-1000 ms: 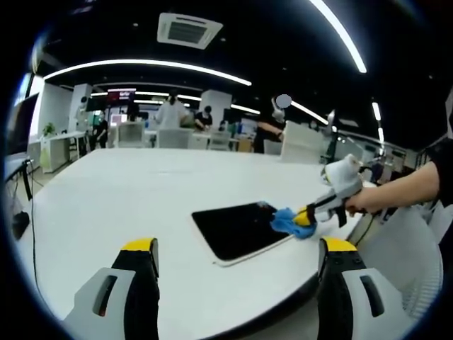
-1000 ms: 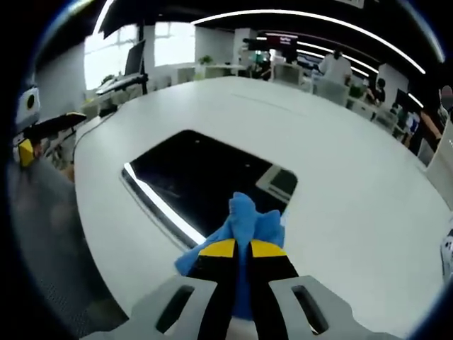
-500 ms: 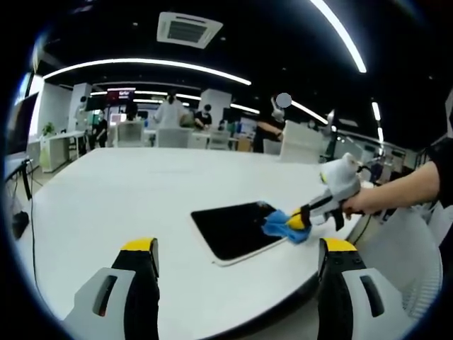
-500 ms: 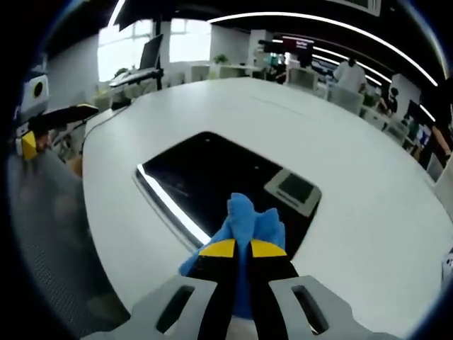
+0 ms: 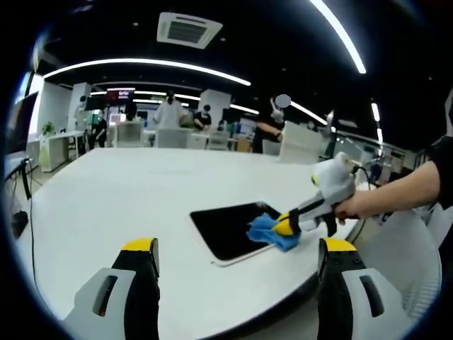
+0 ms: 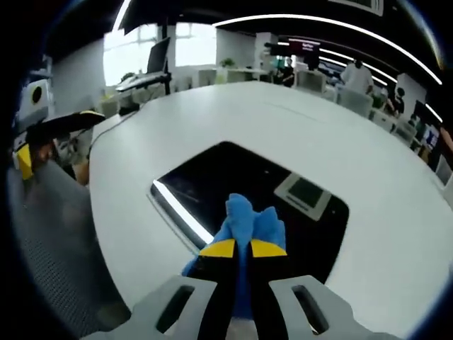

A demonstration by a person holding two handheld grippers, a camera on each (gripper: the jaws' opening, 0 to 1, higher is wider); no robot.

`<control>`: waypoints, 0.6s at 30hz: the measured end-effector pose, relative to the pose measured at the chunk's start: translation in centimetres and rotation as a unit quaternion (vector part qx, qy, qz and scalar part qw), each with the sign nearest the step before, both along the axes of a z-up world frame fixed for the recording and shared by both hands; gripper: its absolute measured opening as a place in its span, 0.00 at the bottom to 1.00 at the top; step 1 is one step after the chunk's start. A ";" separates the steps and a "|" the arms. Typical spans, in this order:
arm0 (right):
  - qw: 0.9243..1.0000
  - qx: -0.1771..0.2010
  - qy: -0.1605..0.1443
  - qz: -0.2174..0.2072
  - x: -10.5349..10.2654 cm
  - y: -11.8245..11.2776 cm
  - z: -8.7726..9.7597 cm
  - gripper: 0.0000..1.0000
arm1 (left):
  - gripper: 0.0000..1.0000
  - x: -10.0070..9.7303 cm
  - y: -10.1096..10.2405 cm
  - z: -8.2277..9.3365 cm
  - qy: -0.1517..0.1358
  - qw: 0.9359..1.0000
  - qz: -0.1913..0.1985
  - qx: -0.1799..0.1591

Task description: Wipe the mirror surface with the cleaning cloth until all visible marks leave the cleaned area.

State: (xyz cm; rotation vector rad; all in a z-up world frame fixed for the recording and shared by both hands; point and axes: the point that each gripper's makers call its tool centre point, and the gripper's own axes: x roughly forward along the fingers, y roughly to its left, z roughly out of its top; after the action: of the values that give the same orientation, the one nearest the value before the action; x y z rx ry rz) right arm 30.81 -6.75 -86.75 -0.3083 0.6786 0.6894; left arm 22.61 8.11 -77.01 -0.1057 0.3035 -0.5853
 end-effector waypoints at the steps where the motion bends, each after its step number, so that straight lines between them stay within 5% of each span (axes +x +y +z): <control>1: 1.000 0.002 0.001 0.002 0.0 0.4 0.0 0.00 | 0.93 0.0 0.0 0.0 0.001 1.000 -0.001 0.000; 18: 0.999 0.008 0.005 0.041 0.1 5.4 0.0 0.00 | 0.92 0.0 0.0 0.0 0.000 1.000 0.001 -0.001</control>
State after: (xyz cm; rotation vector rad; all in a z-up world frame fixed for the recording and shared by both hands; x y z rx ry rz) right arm 30.90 -1.32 -86.77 -0.3195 0.6726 0.7737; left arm 22.57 8.15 -77.00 -0.1084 0.3036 -0.5831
